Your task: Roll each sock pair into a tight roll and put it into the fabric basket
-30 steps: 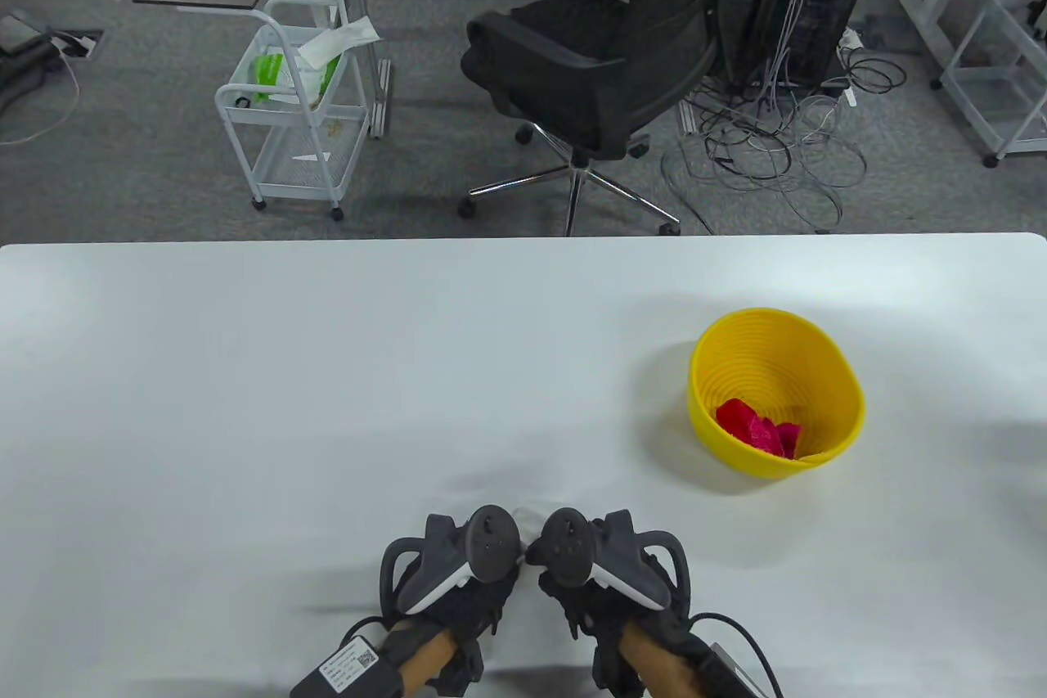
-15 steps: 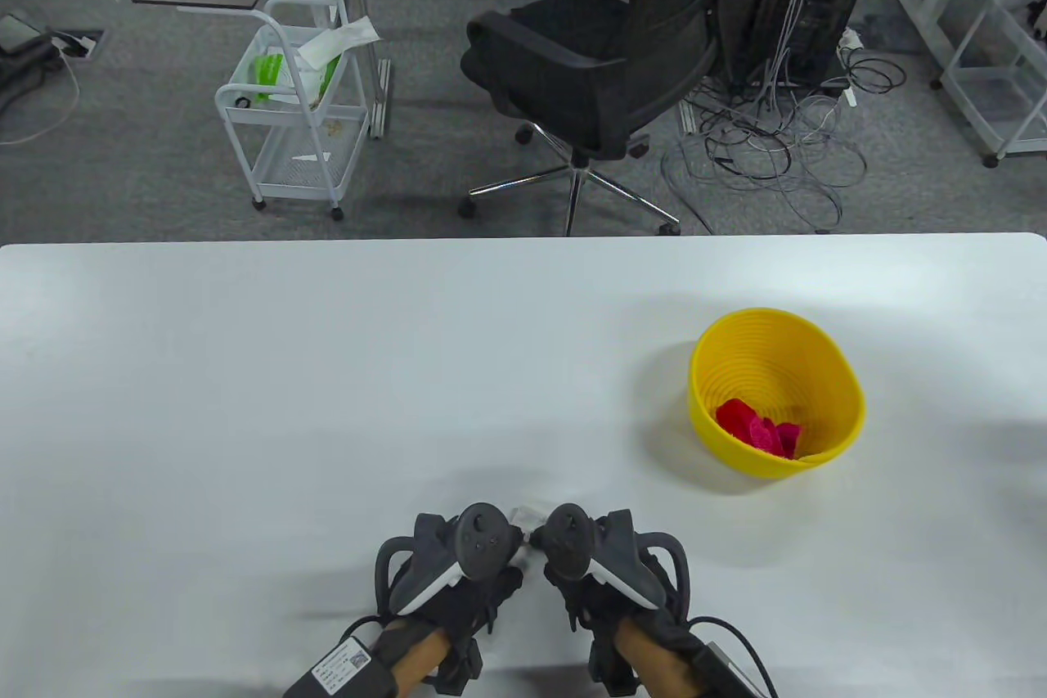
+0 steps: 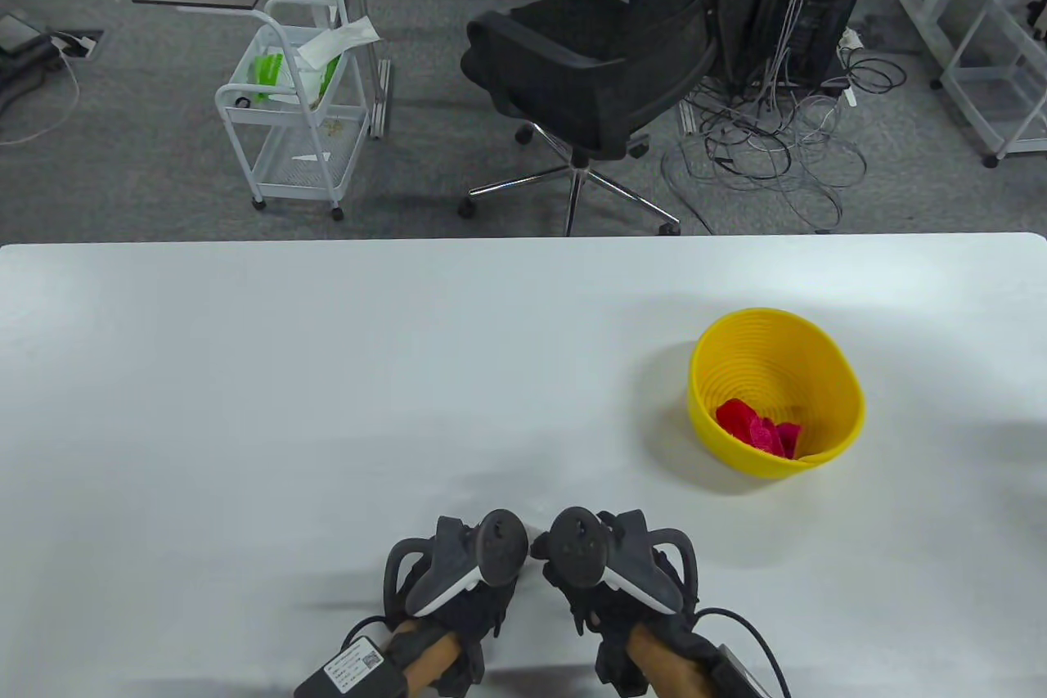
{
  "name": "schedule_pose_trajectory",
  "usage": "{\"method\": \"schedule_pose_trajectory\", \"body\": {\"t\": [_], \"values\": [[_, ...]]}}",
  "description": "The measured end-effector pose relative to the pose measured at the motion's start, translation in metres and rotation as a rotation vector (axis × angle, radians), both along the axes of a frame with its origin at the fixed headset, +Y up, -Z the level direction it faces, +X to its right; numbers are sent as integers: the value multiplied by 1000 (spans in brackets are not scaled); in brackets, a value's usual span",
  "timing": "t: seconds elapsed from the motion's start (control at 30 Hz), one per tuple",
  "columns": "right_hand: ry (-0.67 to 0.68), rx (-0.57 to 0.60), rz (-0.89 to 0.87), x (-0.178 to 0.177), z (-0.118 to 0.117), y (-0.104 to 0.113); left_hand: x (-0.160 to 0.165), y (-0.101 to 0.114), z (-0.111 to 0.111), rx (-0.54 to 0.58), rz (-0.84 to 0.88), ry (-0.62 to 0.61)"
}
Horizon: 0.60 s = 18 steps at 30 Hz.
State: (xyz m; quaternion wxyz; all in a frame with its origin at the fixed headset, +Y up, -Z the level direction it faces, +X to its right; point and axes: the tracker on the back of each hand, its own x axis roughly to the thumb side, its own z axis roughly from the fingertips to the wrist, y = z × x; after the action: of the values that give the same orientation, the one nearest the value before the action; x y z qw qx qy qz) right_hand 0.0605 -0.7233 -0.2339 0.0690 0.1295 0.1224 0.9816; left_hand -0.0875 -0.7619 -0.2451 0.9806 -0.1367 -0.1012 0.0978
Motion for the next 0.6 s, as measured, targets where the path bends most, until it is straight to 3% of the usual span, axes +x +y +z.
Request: {"method": "schedule_pose_trajectory", "body": {"t": [0.2, 0.43, 0.6], "values": [[-28, -46, 60, -1, -5, -13, -5, -1, -2, -6, 57, 12], [-69, -60, 78, 1, -9, -24, -13, 16, 1, 56, 137, 39], [-94, -71, 67, 2, -12, -29, -6, 12, 5, 37, 69, 0]]}}
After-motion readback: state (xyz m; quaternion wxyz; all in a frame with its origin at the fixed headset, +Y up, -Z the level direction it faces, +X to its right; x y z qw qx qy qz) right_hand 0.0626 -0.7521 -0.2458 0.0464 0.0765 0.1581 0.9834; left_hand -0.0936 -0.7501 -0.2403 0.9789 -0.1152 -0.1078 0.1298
